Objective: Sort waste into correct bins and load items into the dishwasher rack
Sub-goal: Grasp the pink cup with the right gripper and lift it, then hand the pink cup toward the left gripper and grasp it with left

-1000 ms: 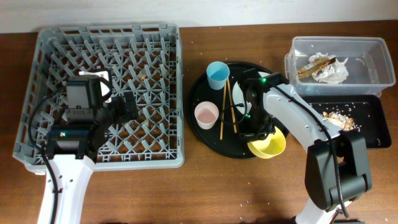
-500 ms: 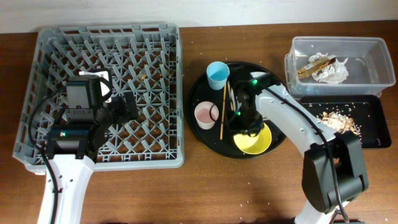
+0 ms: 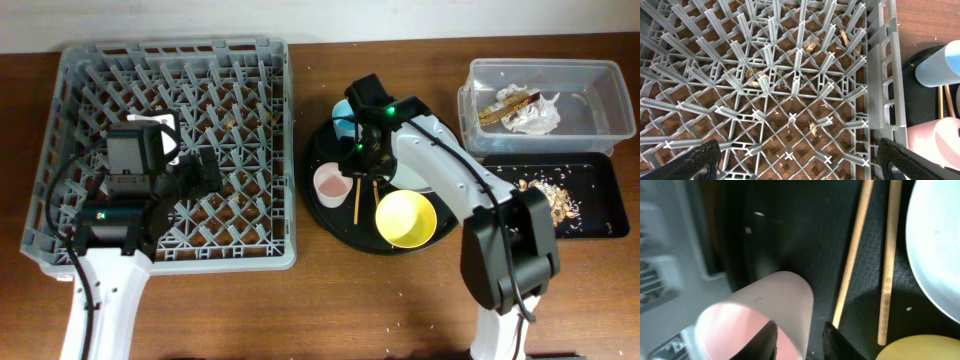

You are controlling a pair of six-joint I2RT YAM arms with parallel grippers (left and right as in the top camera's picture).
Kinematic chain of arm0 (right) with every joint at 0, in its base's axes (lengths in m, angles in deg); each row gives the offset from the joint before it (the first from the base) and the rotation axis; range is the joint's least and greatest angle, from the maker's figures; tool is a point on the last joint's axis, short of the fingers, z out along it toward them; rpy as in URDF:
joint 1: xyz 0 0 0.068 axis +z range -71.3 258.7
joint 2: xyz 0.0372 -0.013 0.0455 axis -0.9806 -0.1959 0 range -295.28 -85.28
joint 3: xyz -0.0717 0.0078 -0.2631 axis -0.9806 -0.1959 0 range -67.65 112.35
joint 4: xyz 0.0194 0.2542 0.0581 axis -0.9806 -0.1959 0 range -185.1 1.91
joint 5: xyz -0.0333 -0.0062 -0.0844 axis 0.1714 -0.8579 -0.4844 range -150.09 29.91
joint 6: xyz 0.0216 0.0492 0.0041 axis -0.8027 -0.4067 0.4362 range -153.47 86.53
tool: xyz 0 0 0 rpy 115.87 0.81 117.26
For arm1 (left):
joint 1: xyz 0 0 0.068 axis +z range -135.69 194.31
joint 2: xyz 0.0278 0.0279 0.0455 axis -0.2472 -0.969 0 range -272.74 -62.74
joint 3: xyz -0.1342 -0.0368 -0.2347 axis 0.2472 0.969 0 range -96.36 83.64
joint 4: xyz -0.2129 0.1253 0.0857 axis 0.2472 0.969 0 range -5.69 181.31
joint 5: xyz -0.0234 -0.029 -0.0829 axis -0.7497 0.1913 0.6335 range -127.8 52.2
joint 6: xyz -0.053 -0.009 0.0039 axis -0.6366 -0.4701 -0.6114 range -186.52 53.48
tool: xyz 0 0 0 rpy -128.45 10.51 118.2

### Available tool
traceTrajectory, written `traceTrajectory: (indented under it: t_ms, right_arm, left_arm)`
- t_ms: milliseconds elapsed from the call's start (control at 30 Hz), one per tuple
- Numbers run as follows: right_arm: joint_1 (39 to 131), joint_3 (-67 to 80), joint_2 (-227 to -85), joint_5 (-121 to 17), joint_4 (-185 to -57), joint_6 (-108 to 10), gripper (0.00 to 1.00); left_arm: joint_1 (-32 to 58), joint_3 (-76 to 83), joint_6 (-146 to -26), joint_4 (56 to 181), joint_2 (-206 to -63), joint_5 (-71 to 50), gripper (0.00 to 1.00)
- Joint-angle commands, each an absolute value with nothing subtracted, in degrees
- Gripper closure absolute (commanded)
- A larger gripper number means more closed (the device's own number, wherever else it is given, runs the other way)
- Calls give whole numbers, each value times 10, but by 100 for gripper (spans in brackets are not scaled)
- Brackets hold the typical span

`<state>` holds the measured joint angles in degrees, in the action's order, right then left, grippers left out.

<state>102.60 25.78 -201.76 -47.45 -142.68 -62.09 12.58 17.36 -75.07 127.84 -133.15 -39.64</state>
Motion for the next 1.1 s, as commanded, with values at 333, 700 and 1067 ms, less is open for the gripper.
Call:
traceTrajectory:
  t_ms: [333,700,1067]
  right_arm:
    - [999,272,-1994,-371,-1466,-591,96]
    - [901,268,-1878,-63,-1455,-472,96]
    - [961,204,-1879,23,-1341,-475,96]
  left_arm:
    - [130,166,-748,1290,-1332,-314,1]
    - [130,169,-803,1221,-1467,181,1]
    - [130,168,-850,1160,-1547,461,1]
